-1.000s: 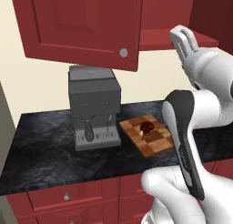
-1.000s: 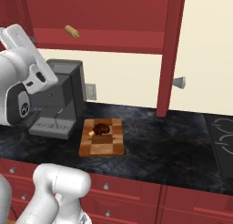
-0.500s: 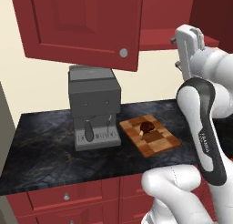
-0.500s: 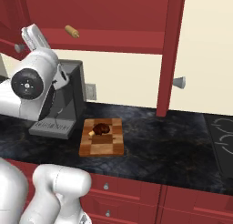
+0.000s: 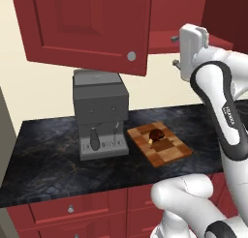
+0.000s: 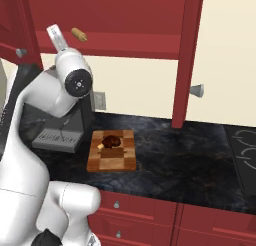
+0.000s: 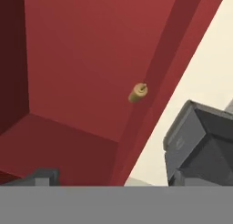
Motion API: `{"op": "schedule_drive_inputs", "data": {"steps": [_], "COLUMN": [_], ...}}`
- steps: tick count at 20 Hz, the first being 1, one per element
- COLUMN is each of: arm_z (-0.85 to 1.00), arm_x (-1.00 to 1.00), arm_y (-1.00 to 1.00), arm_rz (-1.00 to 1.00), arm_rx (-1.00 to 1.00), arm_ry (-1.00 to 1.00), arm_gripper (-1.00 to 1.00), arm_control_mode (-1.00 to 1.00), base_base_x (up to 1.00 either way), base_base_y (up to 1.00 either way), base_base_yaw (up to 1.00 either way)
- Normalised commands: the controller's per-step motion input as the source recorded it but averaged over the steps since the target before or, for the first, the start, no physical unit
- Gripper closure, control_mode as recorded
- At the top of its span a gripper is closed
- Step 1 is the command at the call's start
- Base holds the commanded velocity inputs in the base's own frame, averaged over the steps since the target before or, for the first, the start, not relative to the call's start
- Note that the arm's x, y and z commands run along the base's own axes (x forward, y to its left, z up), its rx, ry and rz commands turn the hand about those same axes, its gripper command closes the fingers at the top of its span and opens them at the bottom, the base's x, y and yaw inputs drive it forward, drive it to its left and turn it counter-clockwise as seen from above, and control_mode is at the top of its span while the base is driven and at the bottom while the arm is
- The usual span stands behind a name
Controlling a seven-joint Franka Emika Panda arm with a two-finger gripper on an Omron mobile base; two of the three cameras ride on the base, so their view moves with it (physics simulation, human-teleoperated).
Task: Open the cabinet, retrieve the rolling pin, and place it next to the meat on the cutting board to prepare for tenderizing.
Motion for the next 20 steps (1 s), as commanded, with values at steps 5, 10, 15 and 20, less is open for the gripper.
{"op": "schedule_drive_inputs", "data": {"steps": [5, 10, 15, 20], "arm_z": [0.00, 0.00, 0.00, 0.00], "arm_x": [0.64, 0.64, 0.55, 0.50], "arm_y": [0.14, 0.26, 0.38, 0.40], "arm_rz": [0.18, 0.15, 0.13, 0.12], "arm_rx": [0.01, 0.00, 0.00, 0.01], "arm_ry": [0.00, 0.02, 0.04, 0.06], "arm_gripper": [-1.00, -1.00, -1.00, -1.00], "arm_control_mode": [-1.00, -1.00, -1.00, -1.00], "base_base_x": [0.00, 0.00, 0.00, 0.00], "base_base_y": [0.00, 0.00, 0.00, 0.00], "base_base_yaw": [0.00, 0.00, 0.00, 0.00]}}
